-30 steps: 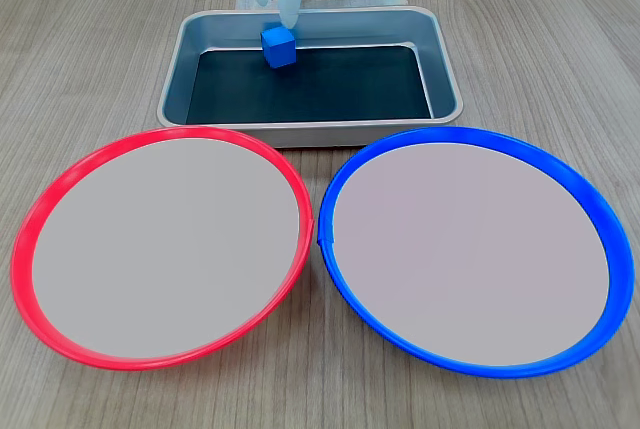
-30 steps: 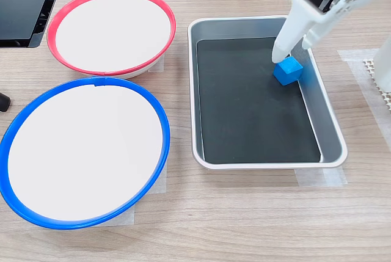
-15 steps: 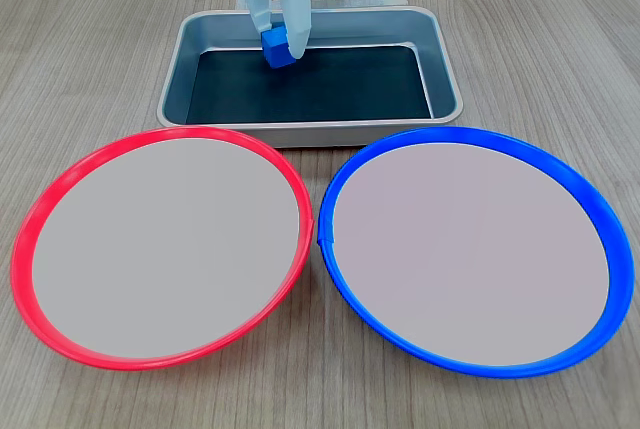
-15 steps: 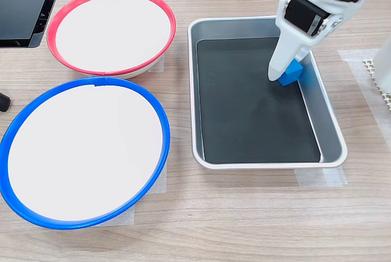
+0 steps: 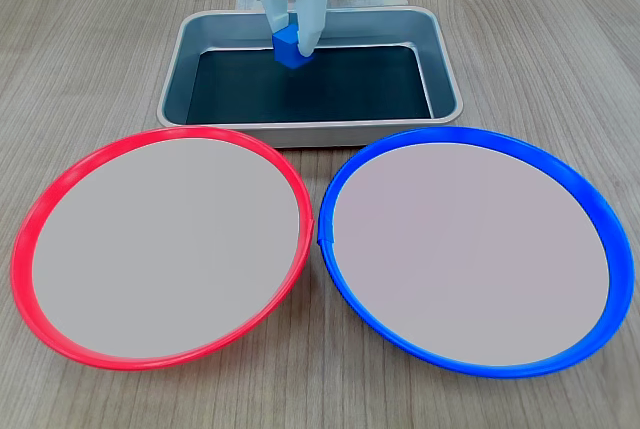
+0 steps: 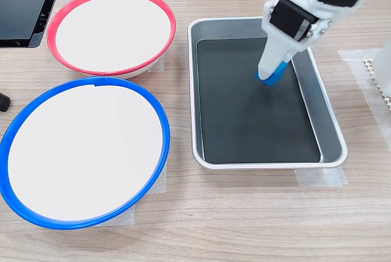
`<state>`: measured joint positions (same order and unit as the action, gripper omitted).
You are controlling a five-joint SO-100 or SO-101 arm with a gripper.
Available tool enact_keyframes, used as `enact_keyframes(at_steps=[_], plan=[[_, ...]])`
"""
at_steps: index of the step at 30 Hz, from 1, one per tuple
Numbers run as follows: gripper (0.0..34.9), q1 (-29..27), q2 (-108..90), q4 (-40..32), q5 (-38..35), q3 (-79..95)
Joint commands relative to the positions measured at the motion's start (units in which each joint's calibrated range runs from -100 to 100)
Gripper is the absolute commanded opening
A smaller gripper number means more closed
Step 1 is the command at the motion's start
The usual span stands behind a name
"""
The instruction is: Move a blue block from tray to blue dish
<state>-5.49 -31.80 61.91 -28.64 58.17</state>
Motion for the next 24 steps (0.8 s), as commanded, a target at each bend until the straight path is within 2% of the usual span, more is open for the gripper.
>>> enact_keyframes(at_steps=[1,7,11,12,13,14,15,17,20,22,23,24], plan=[[0.3,5.7,3.5,3.8,7.1,-20.3],[0.3,11.5,23.5,4.7,20.6,-51.7],[0.4,13.1,37.1,3.6,26.1,-68.0],[3.2,13.3,38.8,2.6,26.6,-69.2],[10.1,13.6,40.4,0.8,26.7,-69.7],[15.3,14.0,41.1,-1.1,26.7,-69.5],[17.7,14.1,41.6,-3.2,26.7,-69.0],[19.0,14.2,41.4,-6.2,26.3,-67.0],[17.7,13.8,38.0,-8.2,25.2,-62.1],[20.8,13.4,33.4,-8.9,24.4,-57.3],[17.9,13.2,28.9,-10.5,23.9,-52.8],[4.5,12.3,22.3,-12.4,23.8,-46.7]])
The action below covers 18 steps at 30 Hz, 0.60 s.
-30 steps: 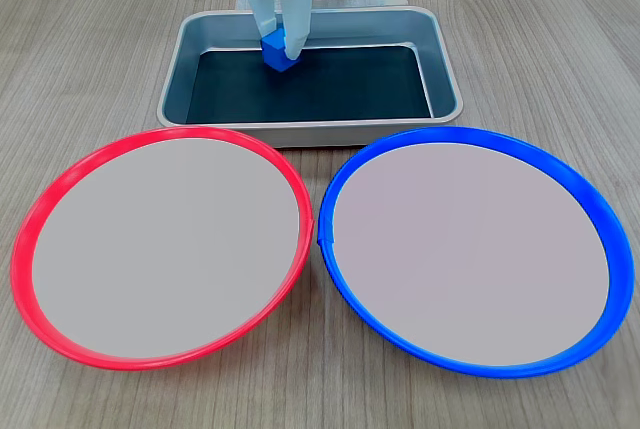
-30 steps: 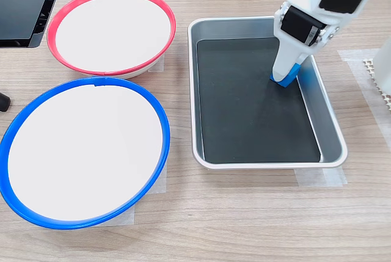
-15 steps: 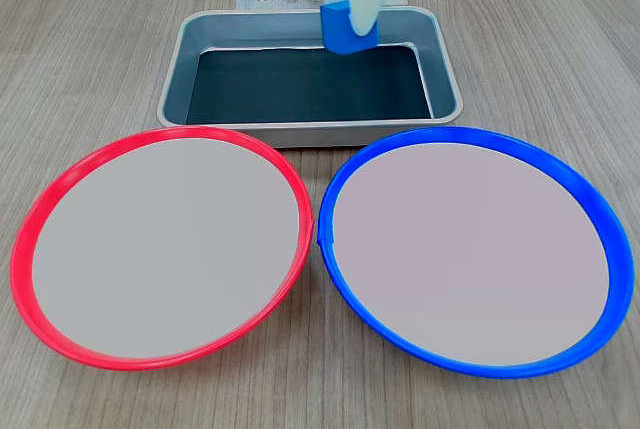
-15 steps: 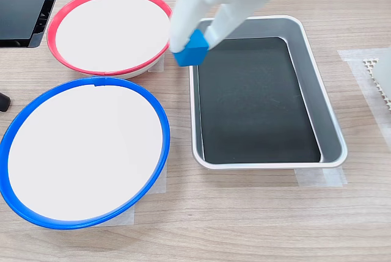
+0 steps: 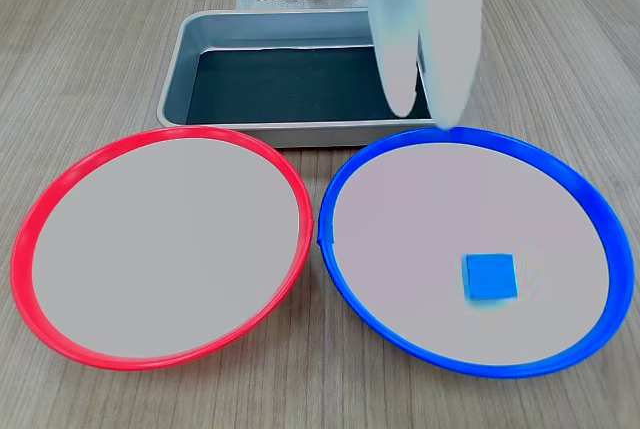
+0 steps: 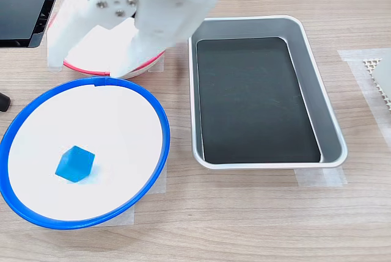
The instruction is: Move a blue block from tray to blue dish
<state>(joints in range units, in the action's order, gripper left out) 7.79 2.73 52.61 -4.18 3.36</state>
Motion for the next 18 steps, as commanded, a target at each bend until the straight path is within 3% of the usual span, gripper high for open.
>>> enact_keyframes(at_steps=[1,6,10,13,18], plan=[[0.3,-1.4,-16.1,-3.6,-0.5,11.0],[0.2,-7.6,-37.7,-9.5,3.7,31.0],[0.2,-12.3,-63.7,-15.1,4.9,60.2],[0.1,-12.8,-80.3,-15.2,6.0,78.2],[0.1,-14.7,-95.2,-10.3,7.4,91.5]])
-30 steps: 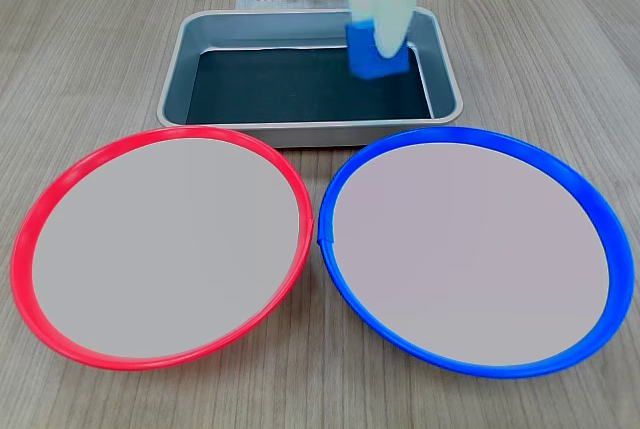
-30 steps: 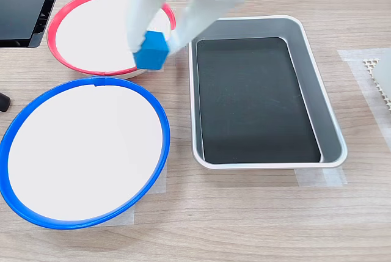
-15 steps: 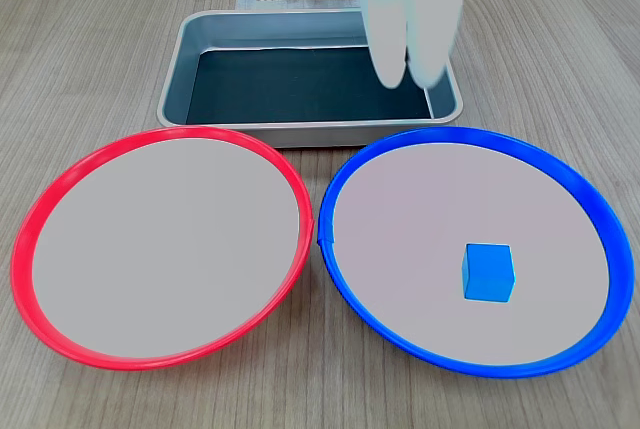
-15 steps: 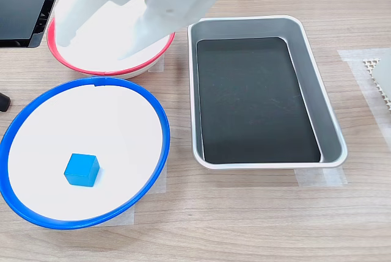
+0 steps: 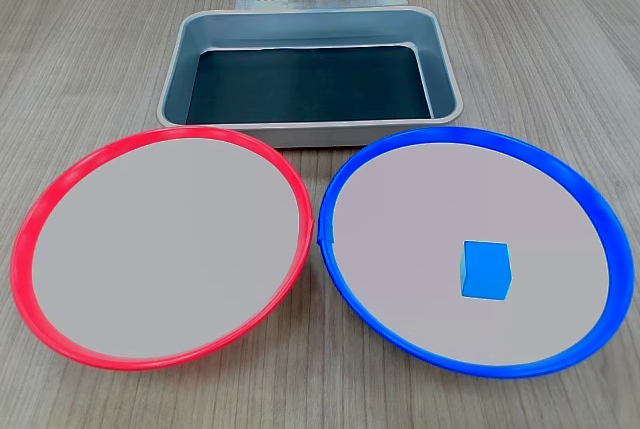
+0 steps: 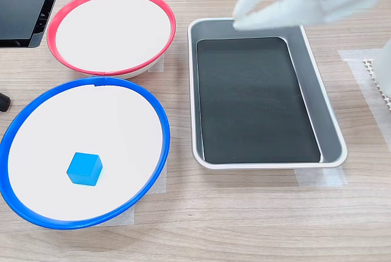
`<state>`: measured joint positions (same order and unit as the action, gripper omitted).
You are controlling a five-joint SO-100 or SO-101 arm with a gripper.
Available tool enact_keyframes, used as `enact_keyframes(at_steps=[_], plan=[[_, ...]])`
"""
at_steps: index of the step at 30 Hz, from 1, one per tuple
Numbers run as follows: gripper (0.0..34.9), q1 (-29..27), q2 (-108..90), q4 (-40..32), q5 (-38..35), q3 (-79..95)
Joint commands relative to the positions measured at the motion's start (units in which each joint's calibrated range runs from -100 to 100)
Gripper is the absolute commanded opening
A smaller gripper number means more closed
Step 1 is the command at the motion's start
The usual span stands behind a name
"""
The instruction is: Move a blue block from tray to blue dish
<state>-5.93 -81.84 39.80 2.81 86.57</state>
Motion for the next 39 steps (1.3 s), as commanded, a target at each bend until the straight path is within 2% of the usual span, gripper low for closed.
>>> enact_keyframes(at_steps=[1,6,39], plan=[[0.1,-1.2,-13.0,3.5,0.1,10.3],[0.1,-0.1,-17.1,7.5,-0.8,13.4],[0.4,0.4,-17.1,7.5,-0.8,13.4]])
